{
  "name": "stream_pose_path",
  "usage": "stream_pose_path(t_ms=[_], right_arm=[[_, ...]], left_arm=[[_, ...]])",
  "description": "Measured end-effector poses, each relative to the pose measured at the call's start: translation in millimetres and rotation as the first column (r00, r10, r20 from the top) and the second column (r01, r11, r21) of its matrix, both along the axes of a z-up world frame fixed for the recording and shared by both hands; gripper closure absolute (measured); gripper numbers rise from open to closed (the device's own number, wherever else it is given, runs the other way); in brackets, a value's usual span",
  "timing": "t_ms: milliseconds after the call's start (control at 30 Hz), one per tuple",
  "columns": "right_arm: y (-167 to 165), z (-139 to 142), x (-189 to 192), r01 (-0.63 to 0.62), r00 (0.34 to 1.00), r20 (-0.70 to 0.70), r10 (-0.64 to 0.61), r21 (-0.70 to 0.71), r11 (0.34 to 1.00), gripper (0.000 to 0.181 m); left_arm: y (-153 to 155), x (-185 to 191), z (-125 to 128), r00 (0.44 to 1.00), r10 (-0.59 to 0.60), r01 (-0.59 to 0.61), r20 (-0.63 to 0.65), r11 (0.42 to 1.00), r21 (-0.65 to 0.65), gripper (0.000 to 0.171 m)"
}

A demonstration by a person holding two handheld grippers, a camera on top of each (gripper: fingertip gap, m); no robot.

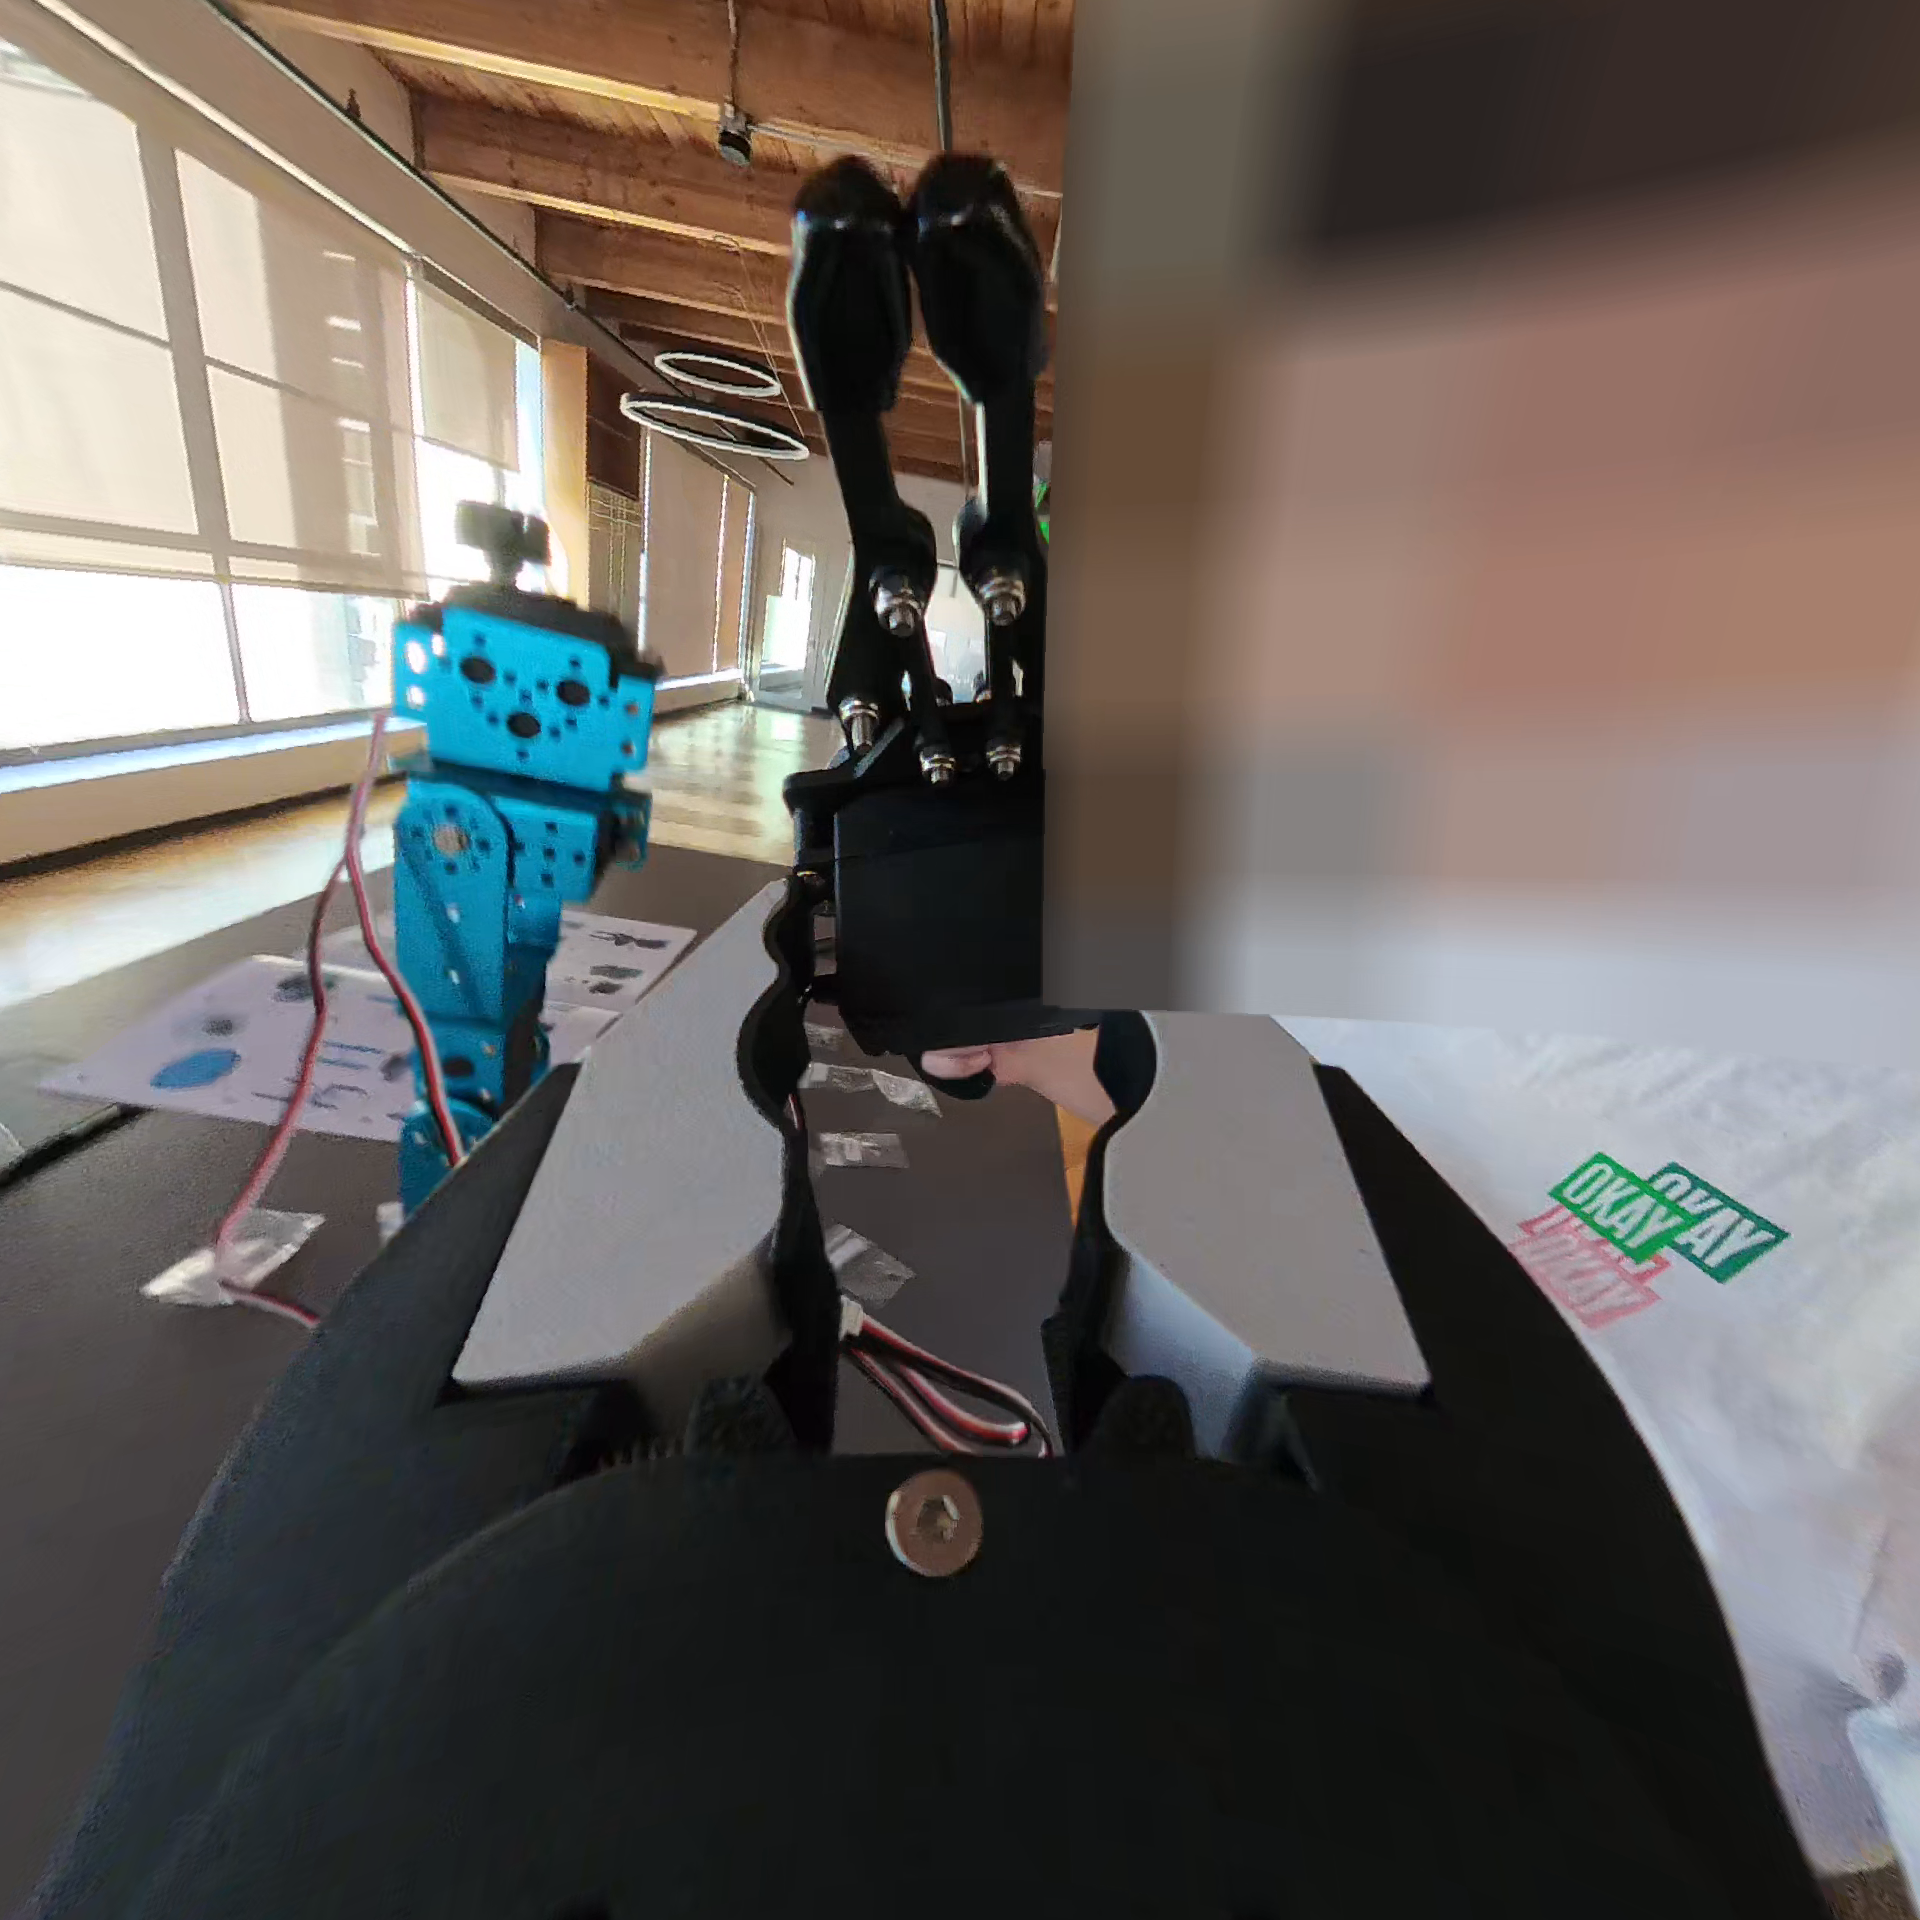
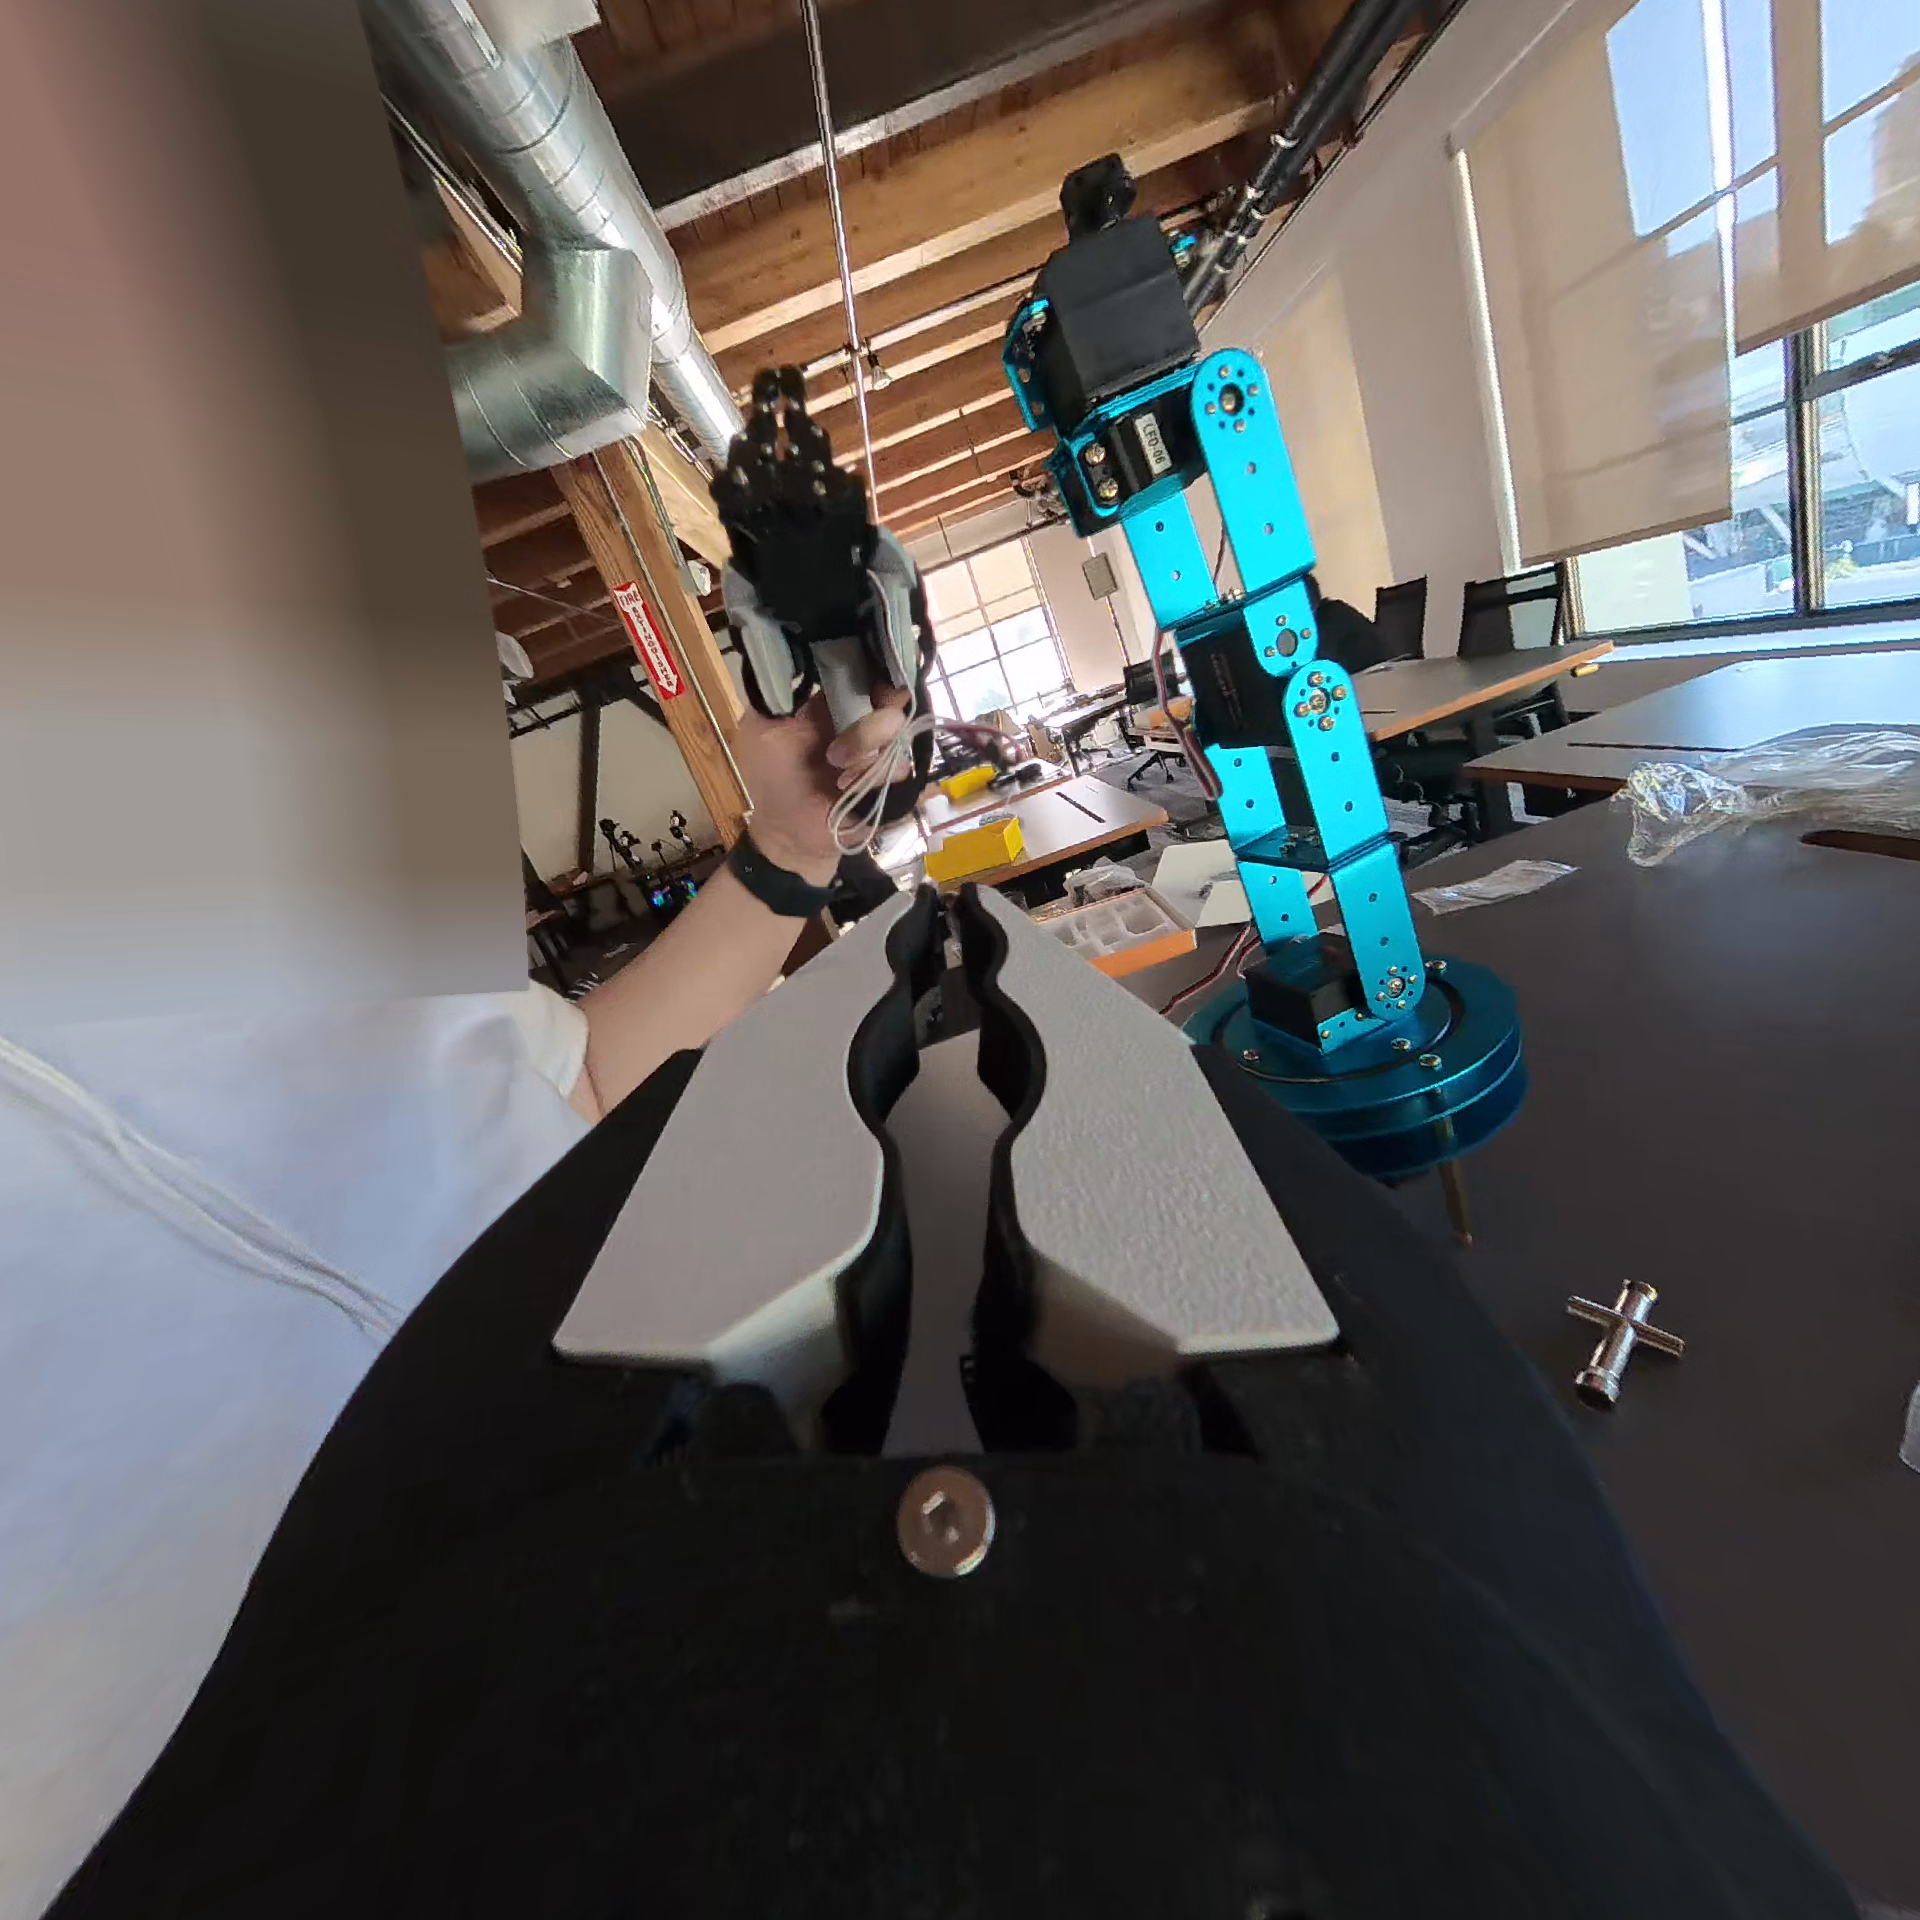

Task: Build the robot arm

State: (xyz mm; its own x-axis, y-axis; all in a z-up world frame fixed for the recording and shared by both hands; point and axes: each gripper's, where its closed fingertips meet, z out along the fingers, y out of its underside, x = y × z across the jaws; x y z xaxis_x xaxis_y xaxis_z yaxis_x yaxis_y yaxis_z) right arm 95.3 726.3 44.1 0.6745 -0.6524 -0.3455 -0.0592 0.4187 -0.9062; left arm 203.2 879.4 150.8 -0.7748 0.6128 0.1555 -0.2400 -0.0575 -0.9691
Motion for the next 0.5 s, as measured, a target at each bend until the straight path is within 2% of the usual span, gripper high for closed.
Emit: stream_pose_path(t_ms=[100,200,400,500], right_arm=[[-0.6,-3.6,0.4,0.005,1.000,-0.006,-0.005,-0.001,1.000,0.179],[-0.2,-8.0,-0.4,0.002,1.000,-0.018,-0.001,0.010,1.000,0.179],[-4.4,-13.1,-3.3,0.021,0.999,-0.031,-0.020,0.023,1.000,0.179],[-6.1,-13.8,-4.0,0.027,0.999,-0.034,-0.026,0.027,0.999,0.179]], left_arm=[[-8.5,-1.9,18.5,0.997,-0.012,0.014,0.074,0.999,-0.029,0.119],[-12.2,-5.6,32.2,0.994,-0.053,0.059,0.093,0.996,-0.067,0.119],[-12.5,-21.5,39.1,0.984,-0.145,0.157,0.106,0.981,-0.117,0.119],[-13.9,-22.6,37.3,0.983,-0.156,0.167,0.102,0.979,-0.116,0.119]])
